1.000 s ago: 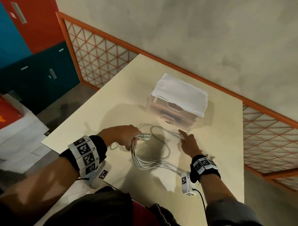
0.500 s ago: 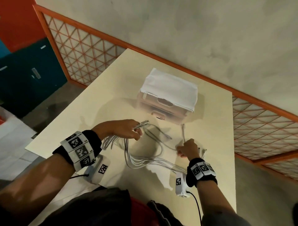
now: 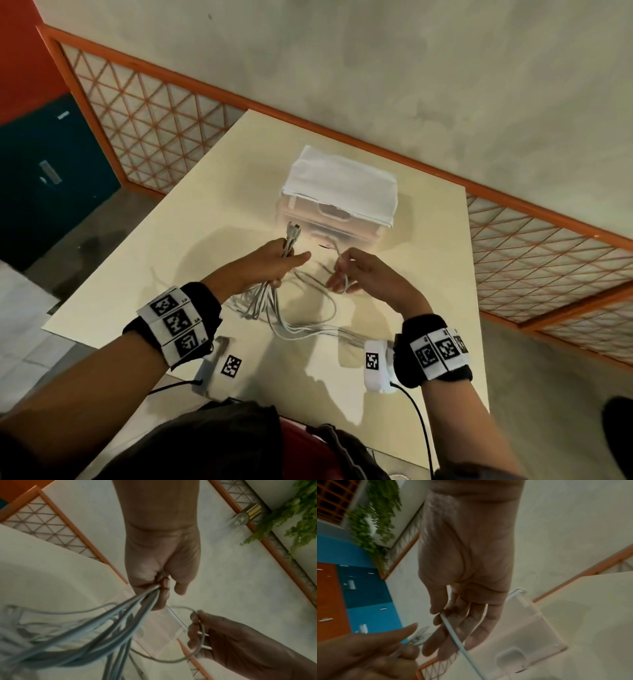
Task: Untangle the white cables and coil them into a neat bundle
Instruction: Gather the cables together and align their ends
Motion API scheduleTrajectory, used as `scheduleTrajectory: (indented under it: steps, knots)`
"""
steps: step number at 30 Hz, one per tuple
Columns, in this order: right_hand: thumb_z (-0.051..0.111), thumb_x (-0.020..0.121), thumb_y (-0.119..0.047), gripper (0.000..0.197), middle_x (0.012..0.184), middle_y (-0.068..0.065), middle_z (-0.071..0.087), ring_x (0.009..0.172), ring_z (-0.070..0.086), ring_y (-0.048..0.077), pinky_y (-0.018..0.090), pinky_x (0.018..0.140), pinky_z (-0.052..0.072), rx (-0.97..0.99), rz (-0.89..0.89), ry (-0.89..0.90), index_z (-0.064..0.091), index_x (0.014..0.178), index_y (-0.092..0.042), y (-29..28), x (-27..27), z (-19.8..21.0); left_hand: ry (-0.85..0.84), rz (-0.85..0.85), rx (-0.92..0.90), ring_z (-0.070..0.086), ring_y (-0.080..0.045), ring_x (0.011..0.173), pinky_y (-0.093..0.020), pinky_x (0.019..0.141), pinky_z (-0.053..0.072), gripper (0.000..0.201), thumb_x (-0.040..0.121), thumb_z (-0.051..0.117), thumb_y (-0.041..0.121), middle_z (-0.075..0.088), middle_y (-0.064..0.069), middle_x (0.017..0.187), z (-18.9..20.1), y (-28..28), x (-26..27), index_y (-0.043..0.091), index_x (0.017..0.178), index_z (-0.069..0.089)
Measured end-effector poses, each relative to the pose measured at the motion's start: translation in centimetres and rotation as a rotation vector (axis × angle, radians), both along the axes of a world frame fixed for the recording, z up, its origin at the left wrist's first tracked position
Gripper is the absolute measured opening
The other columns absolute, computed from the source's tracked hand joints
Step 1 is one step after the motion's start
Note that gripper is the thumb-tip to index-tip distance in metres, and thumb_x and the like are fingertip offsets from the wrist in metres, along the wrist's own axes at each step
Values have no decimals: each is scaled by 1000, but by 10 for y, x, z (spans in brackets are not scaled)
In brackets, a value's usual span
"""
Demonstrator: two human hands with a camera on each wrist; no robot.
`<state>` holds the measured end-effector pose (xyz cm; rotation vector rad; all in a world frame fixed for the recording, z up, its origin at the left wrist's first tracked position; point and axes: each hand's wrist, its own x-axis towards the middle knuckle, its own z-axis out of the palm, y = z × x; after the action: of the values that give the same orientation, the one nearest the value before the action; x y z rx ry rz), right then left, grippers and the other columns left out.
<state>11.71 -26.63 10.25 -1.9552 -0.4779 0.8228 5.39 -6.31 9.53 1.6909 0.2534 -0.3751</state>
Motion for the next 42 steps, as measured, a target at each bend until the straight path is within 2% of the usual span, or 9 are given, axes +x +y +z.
scheduleTrajectory:
  steps: [5,9,14,17,23,27,32,37,42]
  knots:
    - [53,96,-23,16,86,7,71,70,64,13,21,63,47,-7,228,-92,50,81,-18,30,-15,18,19,224,-212,24,-6,42,-18,43,27,37,91,47,49,25,5,57,12,-2,3,15,76,42]
    - [58,93,-22,19,79,5,69,66,62,14,11,58,44,-74,299,-125,51,75,-23,48,-24,14,-68,231,-184,30,-9,50,-18,44,28,27,97,44,30,32,1,63,13,1,2,12,78,50]
    - [66,86,-32,20,75,4,71,68,65,18,38,80,53,-38,233,-111,53,84,-17,51,-24,10,-109,282,-202,40,-10,65,-22,60,37,31,99,38,33,42,2,74,16,3,0,17,75,48]
    - [75,76,-40,45,78,5,67,65,64,20,40,77,52,-1,148,-80,48,106,-20,54,-22,13,-180,232,-285,46,-12,75,-24,73,42,32,100,32,35,48,1,83,26,8,0,18,78,49]
    - [79,74,-33,15,69,-9,67,65,62,10,23,64,53,-36,262,-137,65,81,-31,85,-28,20,-330,93,-566,52,-13,61,-20,61,46,30,101,24,29,51,1,69,61,8,-1,16,79,38]
    - [80,74,-25,31,92,15,70,77,58,10,27,77,47,-1,171,-233,68,87,0,94,-21,3,-351,104,-645,35,-7,43,-17,44,36,32,101,24,28,36,6,56,80,14,-1,15,76,37]
    - [76,74,-37,26,95,1,42,87,31,18,27,77,30,-190,287,-722,71,80,-12,90,-1,-3,-351,107,-606,20,-1,39,-14,37,17,32,101,26,29,28,10,51,84,28,-4,18,73,35]
    - [68,80,-45,32,88,-2,41,79,46,15,33,67,38,-407,289,-686,69,90,-15,82,11,10,-343,109,-299,16,-5,38,-17,38,13,33,99,38,24,25,10,48,85,36,-9,20,66,32]
    - [66,84,-35,25,101,1,41,107,46,21,30,72,39,-486,263,-873,65,105,-23,74,15,19,-343,87,1,19,-8,41,-21,39,16,39,86,64,14,24,8,51,80,42,-13,21,63,33]
